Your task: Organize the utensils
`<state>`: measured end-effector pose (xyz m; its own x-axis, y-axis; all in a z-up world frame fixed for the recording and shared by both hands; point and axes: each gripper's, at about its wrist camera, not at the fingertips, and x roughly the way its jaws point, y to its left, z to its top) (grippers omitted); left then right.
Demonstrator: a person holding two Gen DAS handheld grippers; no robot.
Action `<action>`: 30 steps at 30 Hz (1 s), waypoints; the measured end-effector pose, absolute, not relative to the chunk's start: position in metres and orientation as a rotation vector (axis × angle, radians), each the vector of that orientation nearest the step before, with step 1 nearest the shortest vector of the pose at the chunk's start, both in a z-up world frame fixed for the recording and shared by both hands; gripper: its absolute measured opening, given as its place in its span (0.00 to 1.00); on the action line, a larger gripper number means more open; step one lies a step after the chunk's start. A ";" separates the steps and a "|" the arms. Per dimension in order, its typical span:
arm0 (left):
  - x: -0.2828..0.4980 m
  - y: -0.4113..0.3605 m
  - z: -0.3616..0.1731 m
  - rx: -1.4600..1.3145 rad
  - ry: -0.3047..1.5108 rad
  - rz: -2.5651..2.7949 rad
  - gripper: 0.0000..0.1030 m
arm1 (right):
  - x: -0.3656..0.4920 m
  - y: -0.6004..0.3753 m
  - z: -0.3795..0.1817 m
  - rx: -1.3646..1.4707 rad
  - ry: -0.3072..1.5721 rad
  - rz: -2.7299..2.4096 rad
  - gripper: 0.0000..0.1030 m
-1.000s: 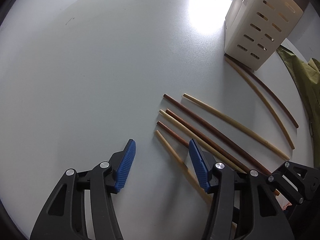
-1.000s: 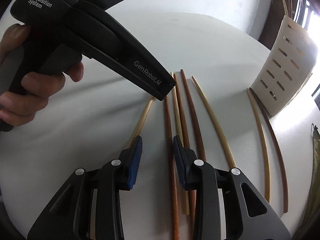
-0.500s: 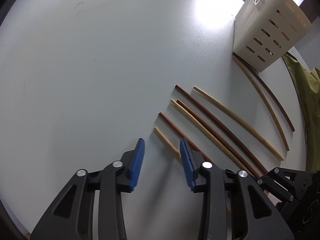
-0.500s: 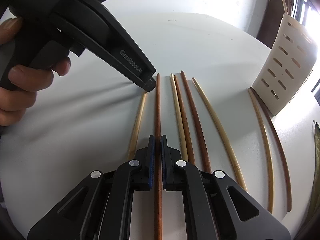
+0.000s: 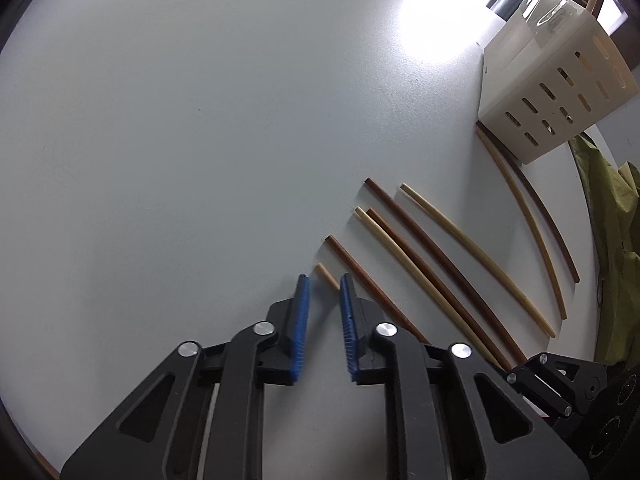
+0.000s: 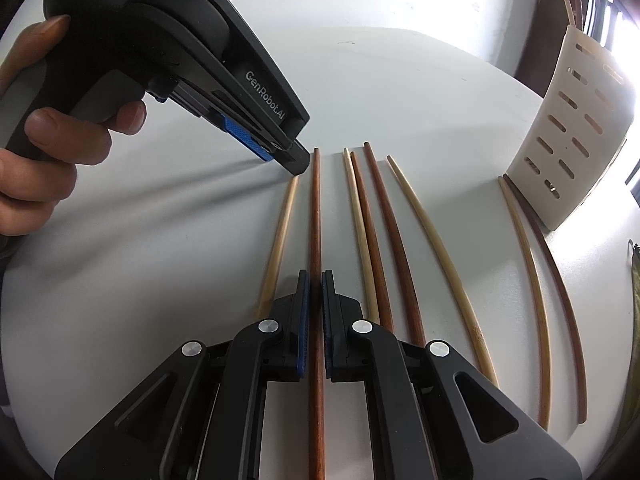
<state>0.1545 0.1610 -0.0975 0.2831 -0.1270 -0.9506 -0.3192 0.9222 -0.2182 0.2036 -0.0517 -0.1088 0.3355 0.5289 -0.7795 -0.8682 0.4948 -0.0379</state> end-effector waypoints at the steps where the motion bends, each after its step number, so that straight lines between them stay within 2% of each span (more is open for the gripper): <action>1: 0.152 0.166 -0.098 -0.401 1.290 0.127 0.05 | 0.201 -0.051 -0.108 -0.507 0.785 0.964 0.07; 5: 0.161 0.164 -0.094 -0.375 1.282 0.112 0.00 | 0.197 -0.049 -0.108 -0.514 0.772 0.950 0.06; 18: 0.148 0.178 -0.059 -0.392 1.201 0.049 0.00 | 0.197 -0.081 -0.070 -0.339 0.683 0.989 0.06; 22: 0.164 0.157 -0.072 -0.361 1.248 0.020 0.00 | 0.197 -0.080 -0.071 -0.339 0.695 0.981 0.06; 26: 0.177 0.138 -0.091 -0.324 1.298 -0.005 0.03 | 0.200 -0.082 -0.069 -0.339 0.702 0.971 0.06; 30: 0.179 0.135 -0.095 -0.294 1.299 0.020 0.10 | 0.200 -0.084 -0.066 -0.328 0.703 0.967 0.06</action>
<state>0.1794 0.1348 -0.0955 0.2740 -0.1502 -0.9499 -0.1788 0.9626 -0.2037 0.2001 -0.0842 -0.0662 0.3722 0.6362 -0.6758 -0.8390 0.5420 0.0481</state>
